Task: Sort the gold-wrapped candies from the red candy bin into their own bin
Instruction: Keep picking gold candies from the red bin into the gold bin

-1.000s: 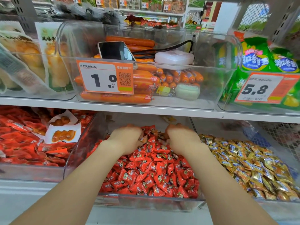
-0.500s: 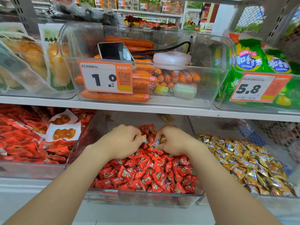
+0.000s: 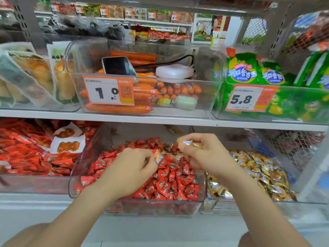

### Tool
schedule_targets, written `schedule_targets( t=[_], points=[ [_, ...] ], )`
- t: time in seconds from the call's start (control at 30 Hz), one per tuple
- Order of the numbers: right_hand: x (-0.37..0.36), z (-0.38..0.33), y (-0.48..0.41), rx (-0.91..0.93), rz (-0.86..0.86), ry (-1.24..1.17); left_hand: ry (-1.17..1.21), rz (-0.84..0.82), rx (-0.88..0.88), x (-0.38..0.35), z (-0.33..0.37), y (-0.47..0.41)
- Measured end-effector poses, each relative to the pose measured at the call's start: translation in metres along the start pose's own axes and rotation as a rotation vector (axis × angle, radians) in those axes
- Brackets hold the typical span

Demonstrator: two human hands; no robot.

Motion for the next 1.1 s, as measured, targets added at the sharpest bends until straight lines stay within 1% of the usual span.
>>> schedule_targets(
  t=[0.03,0.07,0.1,0.17,0.2,0.23,0.3,0.37,0.4,0.43,0.5,0.53,0.6,0.63,0.67,0.7,0.77,0.83,0.9,0.97,1.0,1.07,1.1],
  points=[
    [0.017,0.000,0.008,-0.010,0.065,-0.044,0.022,0.003,-0.014,0.000,0.011,0.005],
    [0.040,0.003,0.014,-0.003,0.151,-0.012,0.052,0.002,-0.032,-0.001,0.025,0.008],
    [0.064,0.005,0.020,0.018,0.252,0.096,0.090,-0.004,-0.049,-0.002,0.040,0.010],
    [0.113,0.011,0.029,0.069,0.451,0.404,0.160,-0.020,-0.082,-0.004,0.076,0.008],
    [0.129,0.016,0.032,0.069,0.494,0.510,0.164,-0.019,-0.108,-0.007,0.096,0.004],
    [0.141,0.025,0.032,0.054,0.468,0.589,0.139,-0.011,-0.144,-0.011,0.117,-0.002],
    [0.155,0.043,0.027,0.041,0.293,0.729,0.034,0.007,-0.211,-0.024,0.162,-0.017],
    [0.167,0.054,0.032,0.047,0.180,0.762,-0.127,0.010,-0.187,-0.043,0.195,-0.040],
    [0.176,0.055,0.037,0.063,0.183,0.736,-0.205,0.002,-0.145,-0.055,0.206,-0.053],
    [0.187,0.056,0.043,0.089,0.223,0.701,-0.250,-0.009,-0.114,-0.068,0.214,-0.067],
    [0.209,0.054,0.057,0.130,0.344,0.632,-0.297,-0.040,-0.093,-0.098,0.225,-0.090],
    [0.217,0.055,0.063,0.139,0.394,0.604,-0.328,-0.068,-0.099,-0.114,0.227,-0.099],
    [0.225,0.056,0.074,0.127,0.440,0.558,-0.395,-0.177,-0.111,-0.146,0.226,-0.112],
    [0.224,0.055,0.077,0.126,0.441,0.544,-0.421,-0.218,-0.108,-0.154,0.223,-0.114],
    [0.220,0.052,0.079,0.133,0.439,0.533,-0.458,-0.224,-0.112,-0.157,0.221,-0.113],
    [0.215,0.047,0.081,0.151,0.434,0.530,-0.510,-0.188,-0.131,-0.153,0.222,-0.110],
    [0.195,0.034,0.083,0.199,0.411,0.530,-0.601,-0.043,-0.204,-0.132,0.222,-0.095],
    [0.165,0.019,0.085,0.232,0.362,0.505,-0.562,0.142,-0.270,-0.099,0.217,-0.069],
    [0.126,0.005,0.087,0.269,0.289,0.488,-0.504,0.293,-0.268,-0.064,0.194,-0.039],
    [0.080,-0.003,0.085,0.295,0.181,0.476,-0.494,0.346,-0.148,-0.035,0.146,-0.013],
    [0.055,-0.006,0.084,0.309,0.115,0.485,-0.517,0.341,-0.059,-0.023,0.116,-0.001],
    [0.008,-0.008,0.080,0.343,-0.016,0.539,-0.604,0.265,0.164,-0.005,0.055,0.023],
    [-0.012,-0.006,0.077,0.347,-0.068,0.595,-0.643,0.181,0.278,0.001,0.026,0.032]
  ],
)
Point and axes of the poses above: each hand's wrist, its own y-axis away from the middle knuckle, its own x-axis out of the back of the hand, z = x × y, the point moved 7 cm from there along -y, towards the middle knuckle, and after that the axes turned 12 degrees about -y, right-handed, at the moved point
